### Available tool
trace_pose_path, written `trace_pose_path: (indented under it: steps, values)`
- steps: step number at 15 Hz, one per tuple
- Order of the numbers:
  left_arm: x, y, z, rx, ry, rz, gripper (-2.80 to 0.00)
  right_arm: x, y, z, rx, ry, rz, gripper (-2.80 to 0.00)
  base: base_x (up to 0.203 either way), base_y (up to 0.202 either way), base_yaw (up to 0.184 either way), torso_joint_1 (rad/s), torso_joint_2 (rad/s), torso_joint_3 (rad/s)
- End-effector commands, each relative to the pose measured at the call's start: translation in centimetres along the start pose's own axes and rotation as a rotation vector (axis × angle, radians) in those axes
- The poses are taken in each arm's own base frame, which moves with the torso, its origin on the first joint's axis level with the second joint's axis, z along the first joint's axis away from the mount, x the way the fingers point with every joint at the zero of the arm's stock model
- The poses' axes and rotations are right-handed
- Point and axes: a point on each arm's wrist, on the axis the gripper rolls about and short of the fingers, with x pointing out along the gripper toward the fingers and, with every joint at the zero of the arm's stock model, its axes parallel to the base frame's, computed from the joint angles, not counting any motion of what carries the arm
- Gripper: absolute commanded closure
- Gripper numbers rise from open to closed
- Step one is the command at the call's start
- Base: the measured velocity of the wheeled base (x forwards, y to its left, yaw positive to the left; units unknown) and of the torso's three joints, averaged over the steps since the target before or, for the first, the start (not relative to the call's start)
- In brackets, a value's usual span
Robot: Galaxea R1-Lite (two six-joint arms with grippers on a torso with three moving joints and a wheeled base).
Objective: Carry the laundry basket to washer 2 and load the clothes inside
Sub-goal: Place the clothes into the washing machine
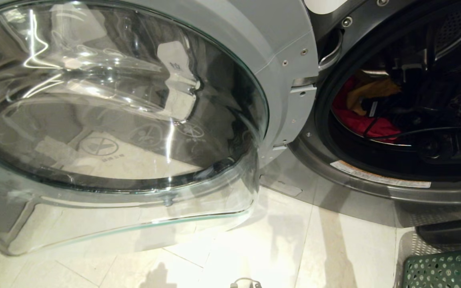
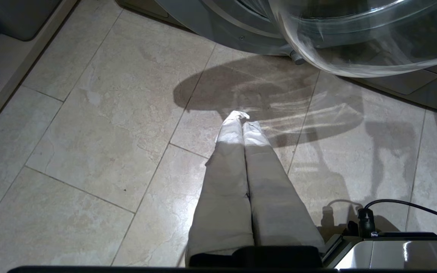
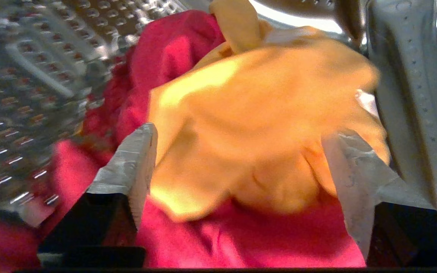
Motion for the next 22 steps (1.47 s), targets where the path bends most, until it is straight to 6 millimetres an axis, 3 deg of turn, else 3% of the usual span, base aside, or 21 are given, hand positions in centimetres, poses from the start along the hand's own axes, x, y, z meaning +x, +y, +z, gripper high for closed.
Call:
trace_pose_path:
  steps: [1,5,14,16,20,21,22]
  values:
    - [0.1,0.0,-0.3,0.001,0.011,0.0,0.0,-2.0,-0.2,2.8,0.015,-0.029,0.002,-2.8,0.0,0.0,0.0,0.0,0.0,0.0]
    - [0.1,0.0,-0.3,0.001,0.012,0.0,0.0,-5.6,-0.2,4.6,0.047,0.0,0.021,-2.8,0.0,0.0,0.0,0.0,0.0,0.0]
    - [0.1,0.0,-0.3,0.001,0.012,0.0,0.0,-18.1,1.7,2.3,0.08,0.176,0.154,-2.8,0.0,0.0,0.0,0.0,0.0,0.0]
    - [0.1,0.0,-0.3,0.001,0.01,0.0,0.0,-21.0,1.5,2.7,0.096,0.164,0.173,-2.8,0.0,0.0,0.0,0.0,0.0,0.0]
    - [0.1,0.0,-0.3,0.002,0.013,0.0,0.0,-26.5,0.4,1.6,0.079,0.175,0.188,-2.8,0.0,0.0,0.0,0.0,0.0,0.0]
    - [0.1,0.0,-0.3,0.002,0.013,0.0,0.0,-27.3,0.2,1.1,0.073,0.186,0.191,0.0,0.0,0.0,0.0,0.0,0.0,0.0]
    - [0.1,0.0,-0.3,0.002,0.013,0.0,0.0,-27.8,0.1,0.8,0.07,0.193,0.191,0.0,0.0,0.0,0.0,0.0,0.0,0.0]
